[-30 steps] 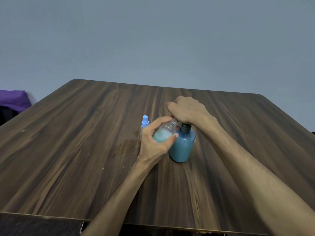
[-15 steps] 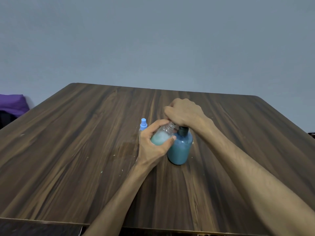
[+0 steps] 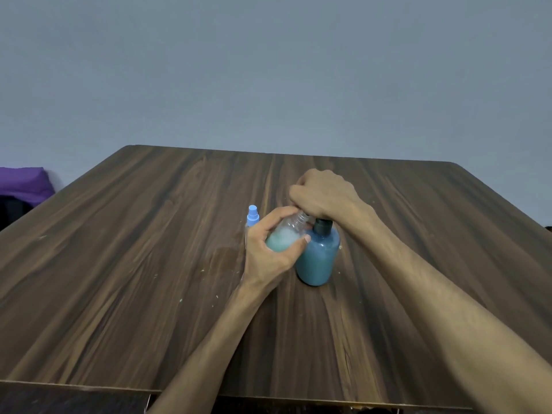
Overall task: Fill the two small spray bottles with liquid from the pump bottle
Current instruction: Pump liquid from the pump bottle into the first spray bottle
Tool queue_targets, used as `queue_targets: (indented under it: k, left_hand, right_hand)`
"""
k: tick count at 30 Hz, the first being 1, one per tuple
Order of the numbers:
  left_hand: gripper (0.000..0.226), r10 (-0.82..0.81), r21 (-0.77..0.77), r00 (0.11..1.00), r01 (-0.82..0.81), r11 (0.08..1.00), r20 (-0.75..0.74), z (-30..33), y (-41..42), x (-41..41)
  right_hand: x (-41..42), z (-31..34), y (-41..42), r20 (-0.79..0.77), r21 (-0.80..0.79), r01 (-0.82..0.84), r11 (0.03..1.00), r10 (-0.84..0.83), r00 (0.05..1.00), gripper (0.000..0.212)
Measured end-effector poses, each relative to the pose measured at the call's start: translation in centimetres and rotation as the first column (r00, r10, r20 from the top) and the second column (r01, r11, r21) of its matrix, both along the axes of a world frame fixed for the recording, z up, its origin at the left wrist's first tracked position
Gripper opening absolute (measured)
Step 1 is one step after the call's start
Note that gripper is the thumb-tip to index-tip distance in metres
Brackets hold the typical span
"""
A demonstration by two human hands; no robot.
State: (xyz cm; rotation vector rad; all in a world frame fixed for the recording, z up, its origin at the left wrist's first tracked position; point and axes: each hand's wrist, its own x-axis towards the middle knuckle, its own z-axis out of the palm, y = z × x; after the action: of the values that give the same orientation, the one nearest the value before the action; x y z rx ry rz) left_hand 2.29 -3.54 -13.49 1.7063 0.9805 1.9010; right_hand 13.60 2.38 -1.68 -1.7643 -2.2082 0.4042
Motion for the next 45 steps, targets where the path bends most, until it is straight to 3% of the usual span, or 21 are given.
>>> queue_targets:
  k: [25,29,34,38,42,45]
  left_hand:
    - [0.036,0.014,0.015,1.000,-0.014,1.000,-0.003,-0.16,0.17,-0.02]
    - [0.035,-0.004,-0.007,1.000,0.004,1.000,0.011,0.01,0.08,0.20]
    - [0.034,0.003,0.007,1.000,-0.003,1.000,0.007,-0.18,0.14,0.11]
    - [0.037,0.003,-0.004,1.000,-0.003,1.000,0.008,0.00,0.01,0.11]
    - [0.036,0.009,-0.004,1.000,-0.009,1.000,0.010,-0.15,0.10,0.04]
    - [0.039,-0.004,-0.013,1.000,0.004,1.000,0.019,0.05,-0.07,0.17]
  right_hand:
    - [0.30,0.20,0.43,-0.073,0.079,-0.016,0.997,0.022,0.997,0.032]
    - [0.10,-0.16,0.32,-0.043,0.022,-0.017,1.000,0.018,0.999,0.029]
    - [0.42,0.09,0.13,-0.078,0.114,0.001,0.993,0.008,0.997,0.034]
    - [0.03,-0.16,0.04,-0.019,0.076,0.002,0.997,-0.001,1.000,0.028]
    - [0.41,-0.01,0.27,-0.097,0.088,0.008,0.996,0.000,0.995,0.030]
    - [0.16,-0.29,0.04,-0.057,0.039,-0.006,0.999,0.008,0.998,0.031]
